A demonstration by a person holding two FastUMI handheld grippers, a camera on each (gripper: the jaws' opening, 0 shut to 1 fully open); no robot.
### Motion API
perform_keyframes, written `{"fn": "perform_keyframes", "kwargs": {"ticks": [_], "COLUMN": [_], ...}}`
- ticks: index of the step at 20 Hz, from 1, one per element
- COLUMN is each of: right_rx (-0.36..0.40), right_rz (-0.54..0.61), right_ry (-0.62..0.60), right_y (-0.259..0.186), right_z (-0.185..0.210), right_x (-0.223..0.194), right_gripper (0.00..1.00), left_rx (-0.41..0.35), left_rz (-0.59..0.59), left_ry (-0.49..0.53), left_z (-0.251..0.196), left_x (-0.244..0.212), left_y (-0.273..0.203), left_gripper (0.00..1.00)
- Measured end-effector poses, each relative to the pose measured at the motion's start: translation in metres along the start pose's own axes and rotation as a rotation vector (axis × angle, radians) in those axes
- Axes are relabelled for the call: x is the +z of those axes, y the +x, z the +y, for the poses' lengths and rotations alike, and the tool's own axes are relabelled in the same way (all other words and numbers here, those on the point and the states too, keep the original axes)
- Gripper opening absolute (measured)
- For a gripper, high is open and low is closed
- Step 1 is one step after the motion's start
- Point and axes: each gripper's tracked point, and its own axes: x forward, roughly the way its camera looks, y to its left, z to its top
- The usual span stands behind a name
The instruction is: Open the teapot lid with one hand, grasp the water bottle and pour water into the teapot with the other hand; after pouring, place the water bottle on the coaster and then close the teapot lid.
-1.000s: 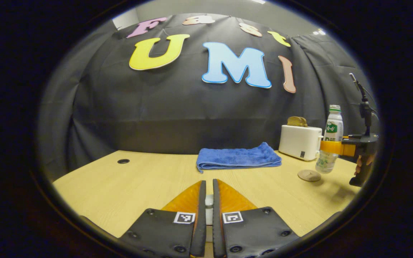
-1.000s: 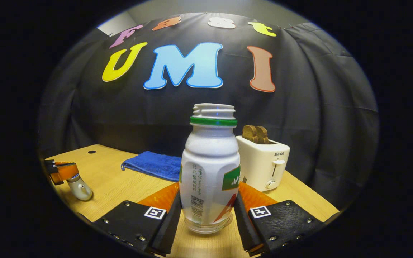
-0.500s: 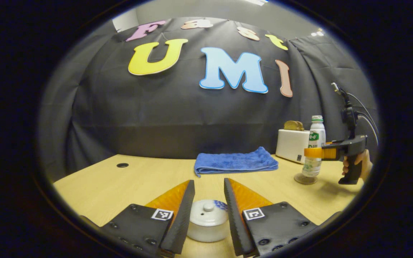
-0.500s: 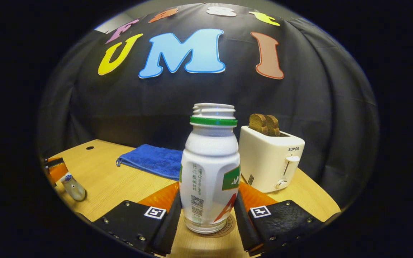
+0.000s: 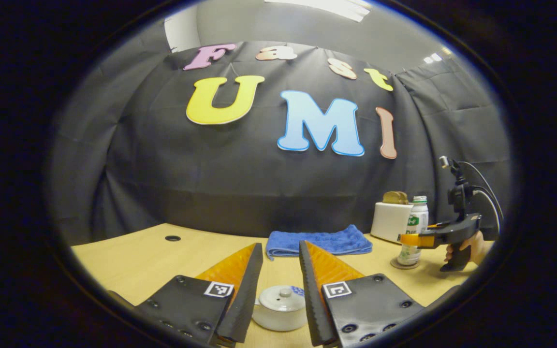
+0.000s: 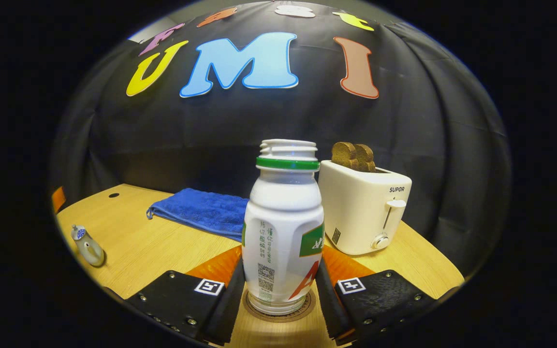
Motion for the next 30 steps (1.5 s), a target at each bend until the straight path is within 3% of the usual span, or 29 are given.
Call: {"fn": "perform_keyframes", "kwargs": {"ticks": [6, 7, 8, 16, 17, 20, 25, 30], "right_rx": [-0.017, -0.029, -0.026, -0.023, -0.031, -0.049, -0.105, -0.088], "right_rz": [-0.011, -0.019, -0.033, -0.081, -0.087, -0.109, -0.228, -0.220], "right_ry": [0.011, 0.020, 0.028, 0.018, 0.014, 0.007, 0.042, 0.106], "right_y": [-0.001, -0.003, -0.005, -0.028, -0.033, -0.052, -0.124, -0.193], "right_z": [-0.005, -0.008, -0.007, -0.004, -0.006, -0.011, -0.013, 0.035], "right_x": [0.000, 0.003, 0.006, 0.023, 0.023, 0.026, 0.049, 0.013], "right_gripper": [0.77, 0.87, 0.92, 0.93, 0.93, 0.93, 0.93, 0.93], "left_rx": [-0.003, -0.001, -0.002, 0.011, 0.001, 0.017, 0.048, 0.050], "left_rz": [-0.029, -0.032, -0.034, -0.046, -0.045, -0.052, -0.075, -0.022], "left_ry": [0.021, 0.018, 0.014, -0.001, -0.007, -0.001, 0.002, 0.004], "left_z": [-0.003, -0.002, -0.002, 0.004, 0.000, 0.002, -0.007, -0.061], "left_x": [0.008, 0.009, 0.008, 0.011, 0.010, 0.016, 0.038, 0.024], "left_y": [-0.003, -0.005, -0.004, -0.008, -0.009, -0.013, -0.043, -0.095], "left_gripper": [0.53, 0.53, 0.53, 0.53, 0.55, 0.86, 0.96, 0.98]}}
